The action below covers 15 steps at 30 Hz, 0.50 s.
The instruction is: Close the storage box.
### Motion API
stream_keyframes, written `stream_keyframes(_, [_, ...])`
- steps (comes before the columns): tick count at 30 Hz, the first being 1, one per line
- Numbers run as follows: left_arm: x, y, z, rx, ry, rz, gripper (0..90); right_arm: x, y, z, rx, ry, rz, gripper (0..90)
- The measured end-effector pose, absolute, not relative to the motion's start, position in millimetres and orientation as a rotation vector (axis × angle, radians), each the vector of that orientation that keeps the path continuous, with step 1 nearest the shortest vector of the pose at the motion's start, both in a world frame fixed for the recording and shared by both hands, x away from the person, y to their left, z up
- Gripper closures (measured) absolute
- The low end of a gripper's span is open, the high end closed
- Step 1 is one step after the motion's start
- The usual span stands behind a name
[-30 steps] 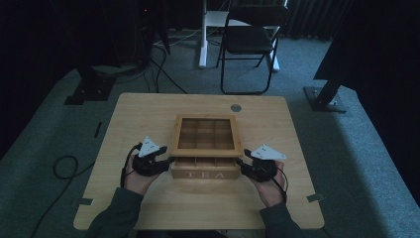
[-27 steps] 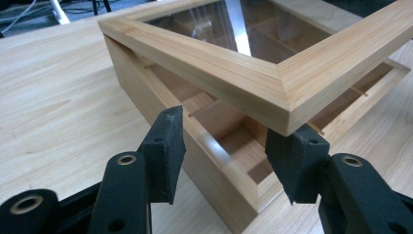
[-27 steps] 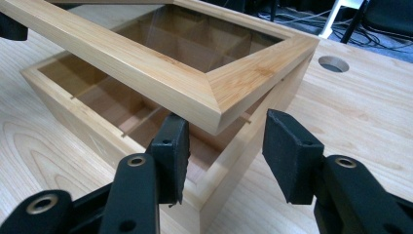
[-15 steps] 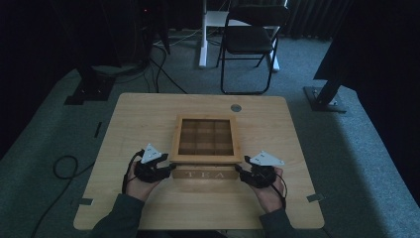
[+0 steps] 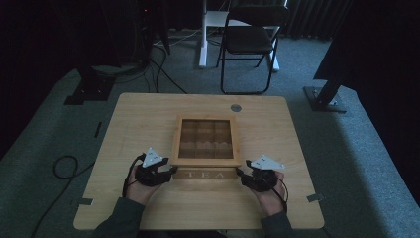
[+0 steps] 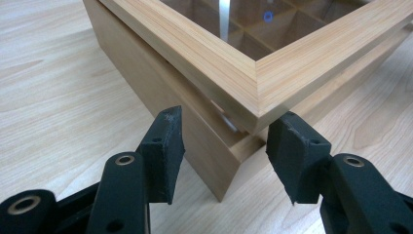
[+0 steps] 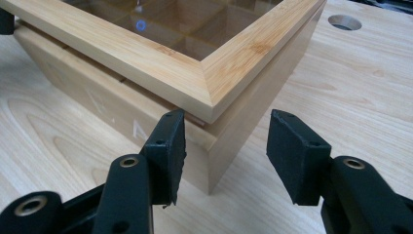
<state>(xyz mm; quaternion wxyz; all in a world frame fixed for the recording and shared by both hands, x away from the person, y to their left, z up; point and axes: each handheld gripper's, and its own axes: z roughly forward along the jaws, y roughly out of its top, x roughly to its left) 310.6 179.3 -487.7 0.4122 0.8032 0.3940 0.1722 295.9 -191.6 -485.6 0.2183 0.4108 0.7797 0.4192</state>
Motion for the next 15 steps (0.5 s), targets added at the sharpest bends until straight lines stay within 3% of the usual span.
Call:
stream_keyframes(5, [306.1, 177.2, -496.1, 2.045, 0.994, 0.425, 48.0, 290.3, -195.9, -482.2, 1.130, 2.135, 1.178, 47.9])
stream_keyframes(15, [296.0, 203.9, -483.2, 1.907, 1.042, 0.436, 48.1, 287.7, -213.9, -479.3, 1.175, 2.073, 1.187, 46.0])
